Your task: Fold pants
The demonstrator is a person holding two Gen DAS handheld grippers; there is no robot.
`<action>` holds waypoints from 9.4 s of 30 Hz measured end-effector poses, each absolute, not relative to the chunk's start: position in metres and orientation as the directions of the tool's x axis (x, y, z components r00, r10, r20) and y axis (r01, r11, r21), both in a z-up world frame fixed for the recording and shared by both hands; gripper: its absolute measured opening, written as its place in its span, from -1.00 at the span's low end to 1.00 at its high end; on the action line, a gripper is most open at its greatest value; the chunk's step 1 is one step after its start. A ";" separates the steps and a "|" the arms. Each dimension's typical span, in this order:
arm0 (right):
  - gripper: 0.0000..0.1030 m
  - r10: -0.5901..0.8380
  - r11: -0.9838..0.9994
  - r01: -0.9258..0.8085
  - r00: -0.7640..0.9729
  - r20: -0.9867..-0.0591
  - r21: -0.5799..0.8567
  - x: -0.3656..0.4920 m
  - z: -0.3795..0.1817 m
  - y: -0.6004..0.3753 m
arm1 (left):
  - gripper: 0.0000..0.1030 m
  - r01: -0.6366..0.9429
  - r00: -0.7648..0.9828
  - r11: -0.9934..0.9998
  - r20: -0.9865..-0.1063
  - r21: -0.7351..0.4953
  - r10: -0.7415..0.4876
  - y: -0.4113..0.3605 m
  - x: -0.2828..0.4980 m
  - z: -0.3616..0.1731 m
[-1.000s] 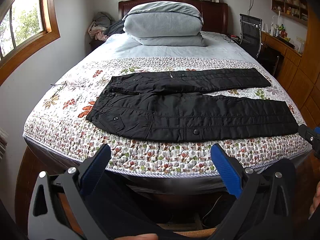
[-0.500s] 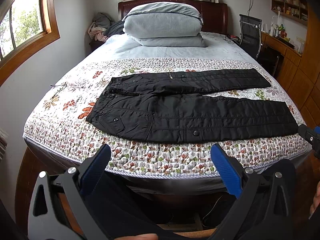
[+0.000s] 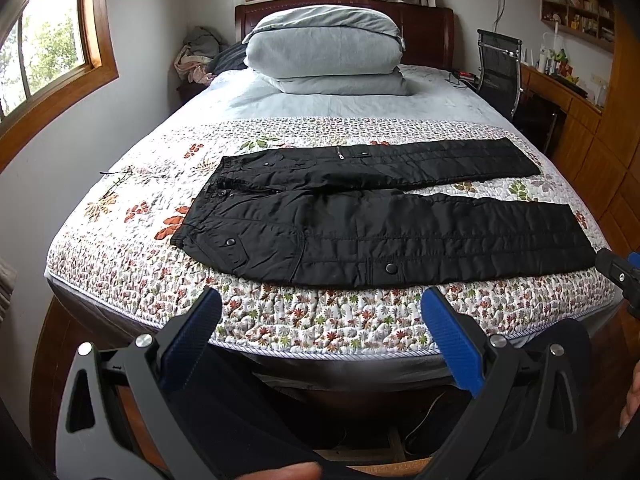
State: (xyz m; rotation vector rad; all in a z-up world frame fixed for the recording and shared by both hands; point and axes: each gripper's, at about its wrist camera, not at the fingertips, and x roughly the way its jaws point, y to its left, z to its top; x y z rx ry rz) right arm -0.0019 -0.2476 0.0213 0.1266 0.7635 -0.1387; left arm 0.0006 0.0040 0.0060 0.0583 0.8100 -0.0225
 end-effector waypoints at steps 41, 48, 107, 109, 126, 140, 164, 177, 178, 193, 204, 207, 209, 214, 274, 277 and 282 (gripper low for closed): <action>0.39 0.208 0.386 0.549 0.731 -0.650 0.741 0.071 -0.194 -0.663 | 0.77 -0.331 0.440 0.687 -0.749 -0.647 -0.494 0.326 0.231 -0.183; 0.23 0.226 0.392 0.498 0.763 -0.606 0.774 0.087 -0.194 -0.664 | 0.74 -0.323 0.452 0.655 -0.719 -0.684 -0.528 0.319 0.254 -0.190; 0.04 -0.098 0.722 0.579 0.627 -0.773 0.379 0.034 -0.115 -0.622 | 0.82 -0.405 0.386 0.811 -0.883 -0.422 -0.266 0.364 0.189 -0.149; 0.04 -0.050 0.792 0.499 0.629 -0.776 0.353 0.050 -0.109 -0.603 | 0.83 -0.347 0.435 0.832 -0.860 -0.433 -0.267 0.354 0.186 -0.131; 0.83 0.169 0.889 0.288 0.515 -0.841 0.355 0.220 -0.038 -0.593 | 0.94 -0.104 0.440 0.901 -0.832 -0.421 -0.338 0.325 0.328 -0.073; 0.93 0.185 0.936 0.203 0.410 -0.893 0.287 0.517 -0.057 -0.588 | 0.94 -0.097 0.193 0.946 -0.938 -0.309 -0.287 0.332 0.533 -0.175; 0.93 0.176 0.959 0.160 0.306 -0.936 0.233 0.655 -0.171 -0.625 | 0.00 -0.017 0.206 0.893 -0.875 -0.450 -0.437 0.335 0.551 -0.208; -0.82 0.255 0.955 0.041 0.395 -0.883 0.295 0.609 -0.110 -0.626 | -0.75 -0.039 0.317 0.909 -0.868 -0.414 -0.382 0.335 0.545 -0.180; -0.82 0.256 0.954 0.039 0.408 -0.876 0.297 0.604 -0.101 -0.627 | -0.75 -0.036 0.329 0.907 -0.862 -0.419 -0.385 0.336 0.543 -0.176; -0.84 0.237 0.955 -0.018 0.640 -0.731 0.295 0.444 0.022 -0.631 | -0.75 0.115 0.492 0.873 -0.737 -0.473 -0.464 0.329 0.463 -0.075; -0.85 0.253 0.932 -0.003 0.724 -0.642 0.363 0.267 0.017 -0.636 | -0.75 0.131 0.560 0.818 -0.639 -0.560 -0.527 0.350 0.348 -0.062; -0.86 0.255 0.913 0.023 0.750 -0.611 0.408 0.218 0.004 -0.641 | -0.74 0.122 0.564 0.808 -0.630 -0.576 -0.534 0.355 0.320 -0.066; -0.86 0.259 0.898 0.038 0.761 -0.595 0.439 0.194 -0.007 -0.643 | -0.74 0.111 0.564 0.801 -0.626 -0.589 -0.538 0.358 0.299 -0.072; -0.86 0.253 0.875 0.059 0.790 -0.559 0.480 0.129 -0.041 -0.640 | -0.71 0.081 0.563 0.795 -0.631 -0.601 -0.534 0.364 0.257 -0.090; 0.73 0.594 0.429 0.148 0.697 -0.401 0.891 0.094 -0.177 -0.458 | 0.95 -0.181 0.551 0.690 -0.654 -0.700 -0.519 0.244 0.171 -0.180; 0.73 0.598 0.419 0.174 0.686 -0.415 0.891 0.102 -0.181 -0.444 | 0.93 -0.173 0.574 0.712 -0.657 -0.681 -0.489 0.239 0.178 -0.184; 0.73 0.613 0.410 0.218 0.652 -0.445 0.885 0.115 -0.194 -0.415 | -0.12 -0.163 0.632 0.730 -0.639 -0.663 -0.439 0.239 0.176 -0.184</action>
